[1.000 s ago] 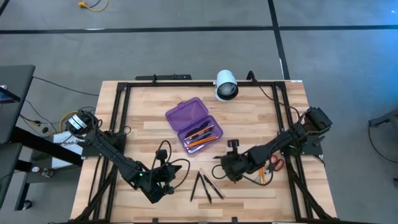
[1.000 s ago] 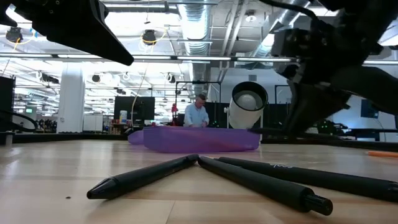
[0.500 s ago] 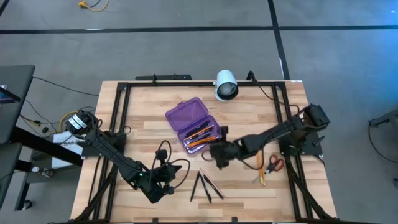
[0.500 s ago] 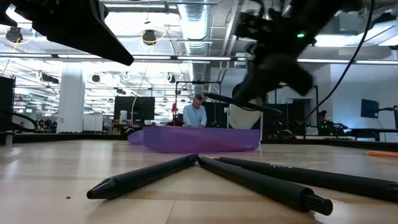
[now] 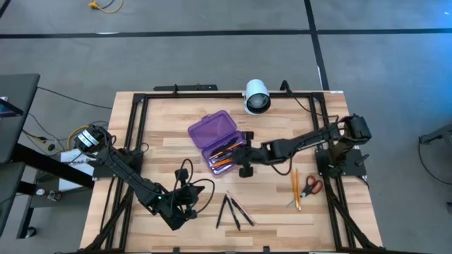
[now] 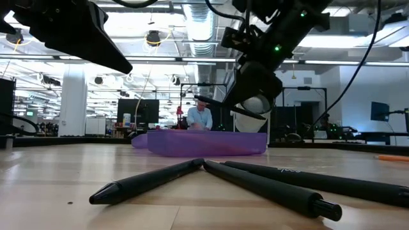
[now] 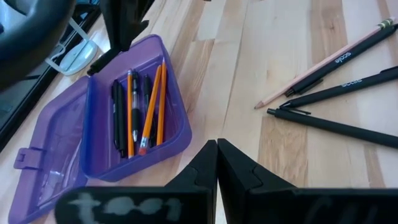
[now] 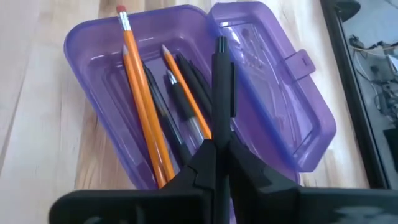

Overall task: Pick & place school supplies into a supply box
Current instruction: Put the black pen into the purple supply box

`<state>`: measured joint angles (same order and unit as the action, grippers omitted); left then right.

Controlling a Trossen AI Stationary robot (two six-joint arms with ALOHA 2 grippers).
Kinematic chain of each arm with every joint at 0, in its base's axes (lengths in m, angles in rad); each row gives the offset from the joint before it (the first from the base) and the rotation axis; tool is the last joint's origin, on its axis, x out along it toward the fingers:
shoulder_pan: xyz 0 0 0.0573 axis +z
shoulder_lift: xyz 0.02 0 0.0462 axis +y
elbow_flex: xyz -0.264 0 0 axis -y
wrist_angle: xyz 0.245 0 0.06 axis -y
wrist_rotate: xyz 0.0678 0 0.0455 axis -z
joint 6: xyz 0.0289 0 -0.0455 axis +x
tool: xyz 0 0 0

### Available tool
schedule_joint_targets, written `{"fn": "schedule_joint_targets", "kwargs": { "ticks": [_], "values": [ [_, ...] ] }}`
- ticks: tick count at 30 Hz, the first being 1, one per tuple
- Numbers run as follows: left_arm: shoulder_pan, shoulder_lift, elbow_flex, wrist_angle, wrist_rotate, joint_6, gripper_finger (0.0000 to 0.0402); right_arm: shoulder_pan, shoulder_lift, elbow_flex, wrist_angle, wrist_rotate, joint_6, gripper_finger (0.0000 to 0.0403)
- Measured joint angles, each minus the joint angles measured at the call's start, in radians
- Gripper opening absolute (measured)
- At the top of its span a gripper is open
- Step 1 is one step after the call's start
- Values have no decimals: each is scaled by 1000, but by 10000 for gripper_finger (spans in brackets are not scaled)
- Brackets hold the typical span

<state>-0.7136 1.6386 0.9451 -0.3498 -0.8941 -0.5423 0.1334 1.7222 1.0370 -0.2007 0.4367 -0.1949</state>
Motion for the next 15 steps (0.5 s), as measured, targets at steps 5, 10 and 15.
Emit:
{"fn": "schedule_joint_targets", "kwargs": {
  "ticks": [5,10,15],
  "values": [
    [0,0,0,1,-1,0,0,-25,0,0,44,-54,-13,22],
    [0,0,0,1,-1,0,0,-38,0,1,91,-75,-24,22],
    [0,0,0,1,-1,0,0,-48,0,1,90,-80,13,31]
  ]
}}
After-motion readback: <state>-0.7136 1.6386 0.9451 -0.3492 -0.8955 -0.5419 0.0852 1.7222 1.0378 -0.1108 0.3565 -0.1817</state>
